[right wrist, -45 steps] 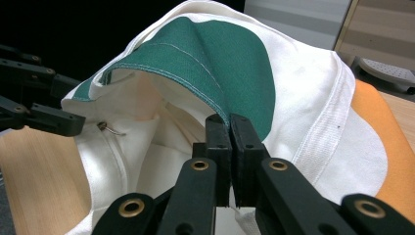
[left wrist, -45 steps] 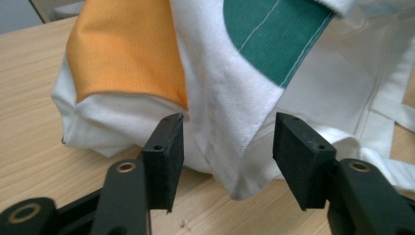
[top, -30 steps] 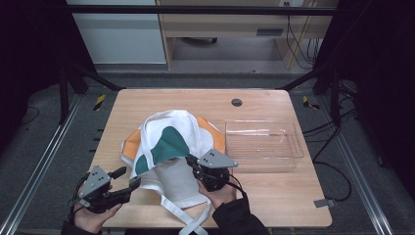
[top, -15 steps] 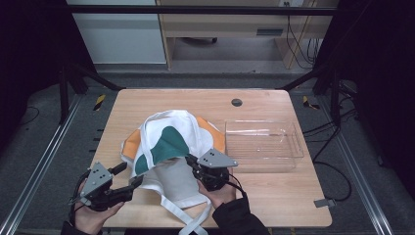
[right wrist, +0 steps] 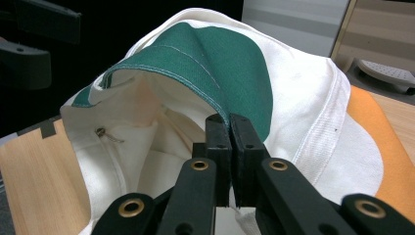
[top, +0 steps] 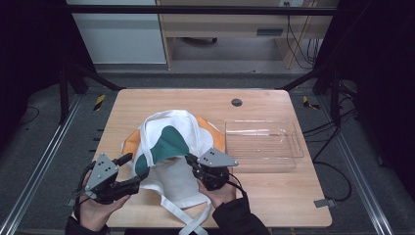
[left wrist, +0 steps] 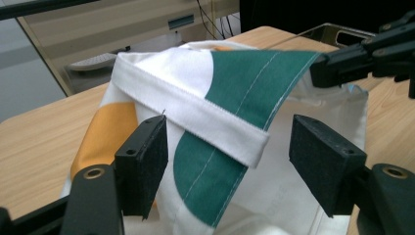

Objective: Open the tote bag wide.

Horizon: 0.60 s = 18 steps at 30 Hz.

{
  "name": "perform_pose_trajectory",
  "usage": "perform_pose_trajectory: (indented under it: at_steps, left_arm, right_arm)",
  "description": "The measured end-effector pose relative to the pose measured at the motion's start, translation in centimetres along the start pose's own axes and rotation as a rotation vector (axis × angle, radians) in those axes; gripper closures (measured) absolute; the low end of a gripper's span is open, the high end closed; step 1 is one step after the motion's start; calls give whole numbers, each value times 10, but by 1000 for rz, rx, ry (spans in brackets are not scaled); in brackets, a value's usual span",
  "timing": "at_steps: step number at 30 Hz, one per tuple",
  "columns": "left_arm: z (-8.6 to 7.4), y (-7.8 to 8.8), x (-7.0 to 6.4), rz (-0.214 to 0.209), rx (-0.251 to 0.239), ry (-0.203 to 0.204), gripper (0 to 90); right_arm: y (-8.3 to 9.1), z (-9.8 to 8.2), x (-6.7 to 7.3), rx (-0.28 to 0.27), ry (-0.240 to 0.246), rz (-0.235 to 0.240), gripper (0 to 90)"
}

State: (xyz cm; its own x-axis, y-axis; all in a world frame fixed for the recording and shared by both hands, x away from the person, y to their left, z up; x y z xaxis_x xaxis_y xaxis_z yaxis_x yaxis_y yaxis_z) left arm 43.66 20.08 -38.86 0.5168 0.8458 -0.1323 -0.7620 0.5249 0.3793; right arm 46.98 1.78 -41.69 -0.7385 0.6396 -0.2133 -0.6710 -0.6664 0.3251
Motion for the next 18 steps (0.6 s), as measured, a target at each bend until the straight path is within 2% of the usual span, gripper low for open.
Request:
perform_pose_trajectory:
  at_steps: [6,11,18]
  left_arm:
    - [4,-8,-3,-10,11,17,310]
    - [6,-15,-9,-21,28,3,311]
    - [8,-29,-17,-10,45,-21,319]
  right_arm:
    - [-1,0,-1,-1,0,3,879]
    - [-2,2,0,-4,-1,5,878]
    - [-2,4,-1,-6,-3,6,878]
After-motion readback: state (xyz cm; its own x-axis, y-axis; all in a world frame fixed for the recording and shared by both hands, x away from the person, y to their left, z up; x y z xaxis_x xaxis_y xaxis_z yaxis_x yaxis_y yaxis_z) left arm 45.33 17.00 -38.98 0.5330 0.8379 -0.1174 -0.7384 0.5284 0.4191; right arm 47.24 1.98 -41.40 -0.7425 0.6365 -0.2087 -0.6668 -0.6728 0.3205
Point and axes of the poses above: each handheld gripper's, and its own axes: y roughly backward along the jaws, z roughly out of its top, x roughly to its left, the point moved 8 cm from there along -y, roughly forward along the jaws, and after that the axes turned 14 degrees about y, right-handed, at the moved point
